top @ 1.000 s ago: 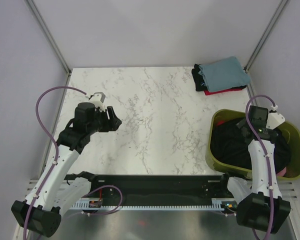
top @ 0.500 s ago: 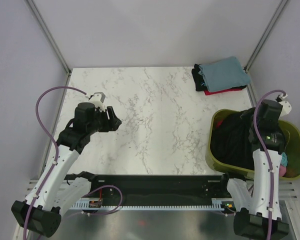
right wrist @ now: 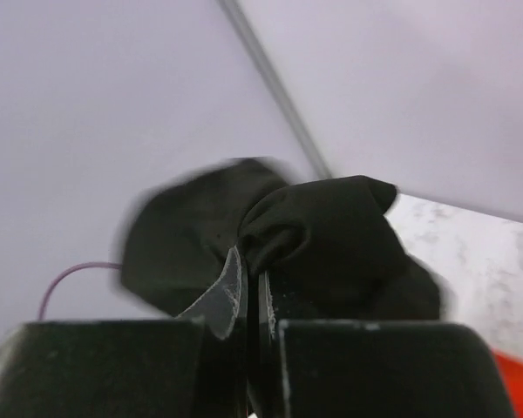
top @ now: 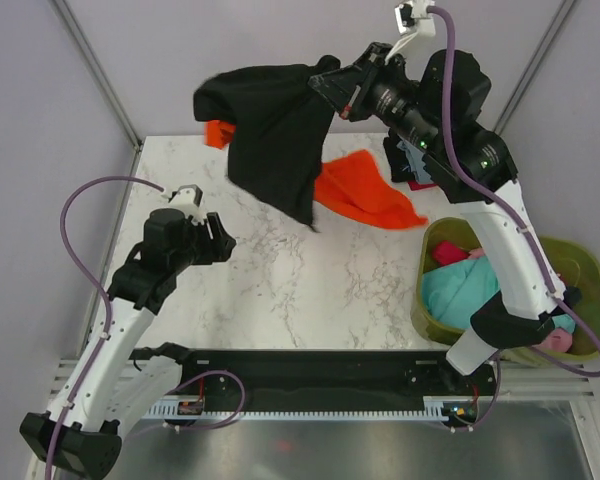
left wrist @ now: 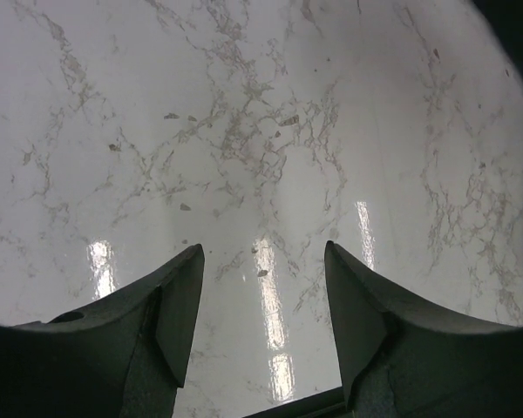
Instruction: Fold and stack the t-shirts
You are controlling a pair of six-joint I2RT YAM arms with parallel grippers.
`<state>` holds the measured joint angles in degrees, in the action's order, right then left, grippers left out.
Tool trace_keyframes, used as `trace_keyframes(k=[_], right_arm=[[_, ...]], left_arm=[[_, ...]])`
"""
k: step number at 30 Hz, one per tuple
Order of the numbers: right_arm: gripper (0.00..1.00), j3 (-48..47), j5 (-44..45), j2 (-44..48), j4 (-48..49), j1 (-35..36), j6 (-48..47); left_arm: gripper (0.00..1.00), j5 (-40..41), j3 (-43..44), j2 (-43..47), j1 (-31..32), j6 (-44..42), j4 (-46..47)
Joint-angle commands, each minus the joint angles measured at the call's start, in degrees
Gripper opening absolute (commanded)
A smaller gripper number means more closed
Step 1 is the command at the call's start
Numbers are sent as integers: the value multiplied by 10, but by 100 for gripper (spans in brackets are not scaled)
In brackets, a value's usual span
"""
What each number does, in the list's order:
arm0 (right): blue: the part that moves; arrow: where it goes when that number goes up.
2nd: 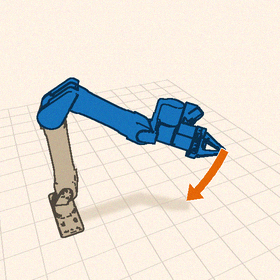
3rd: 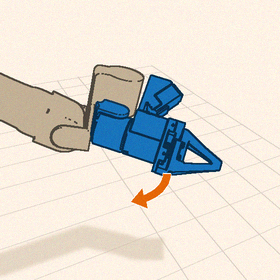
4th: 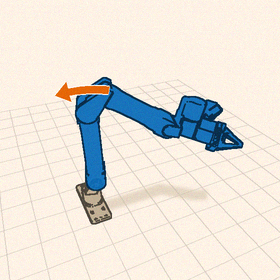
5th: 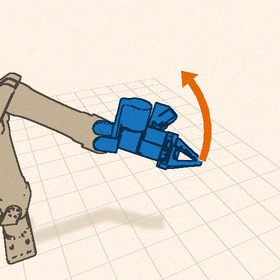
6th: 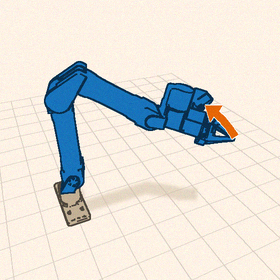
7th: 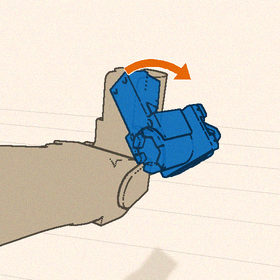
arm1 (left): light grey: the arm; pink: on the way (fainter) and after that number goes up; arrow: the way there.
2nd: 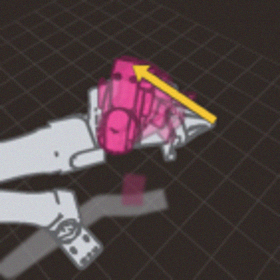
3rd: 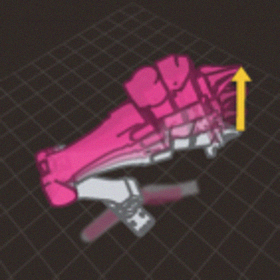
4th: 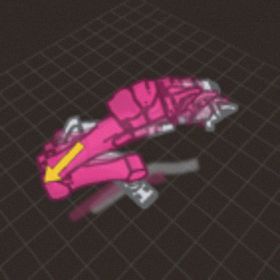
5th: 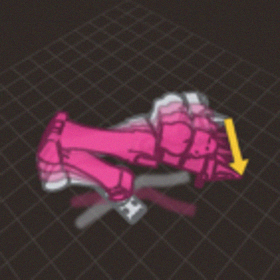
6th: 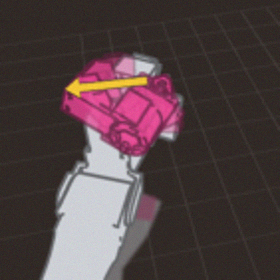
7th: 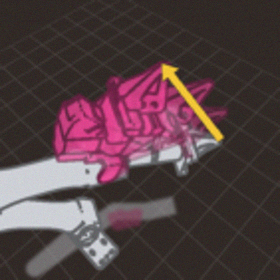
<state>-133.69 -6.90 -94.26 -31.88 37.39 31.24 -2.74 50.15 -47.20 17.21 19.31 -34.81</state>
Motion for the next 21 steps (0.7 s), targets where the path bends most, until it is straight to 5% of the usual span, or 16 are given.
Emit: trace_keyframes(k=[1, 8, 9, 10, 11, 16, 21], right_arm=[[0, 14, 155, 69, 12, -9, -49], [2, 426, 306, 149, 40, -35, 7], [15, 465, 296, 159, 55, -41, 7], [78, 498, 287, 172, 56, -42, 8], [98, 552, 277, 174, 51, -42, 9], [98, 629, 344, 189, 1, -42, 19], [98, 634, 269, 198, 34, -36, 5]], left_arm=[[65, 47, 7, 22, -1, -16, -3], [66, 56, 6, 21, -1, -16, -4], [66, 58, 6, 20, -1, -16, -3], [66, 58, 6, 19, -1, -17, -5], [66, 58, 7, 19, -1, -16, -4], [66, 61, 7, 18, -1, -16, -5], [66, 51, 8, -3, -1, -17, -5]])
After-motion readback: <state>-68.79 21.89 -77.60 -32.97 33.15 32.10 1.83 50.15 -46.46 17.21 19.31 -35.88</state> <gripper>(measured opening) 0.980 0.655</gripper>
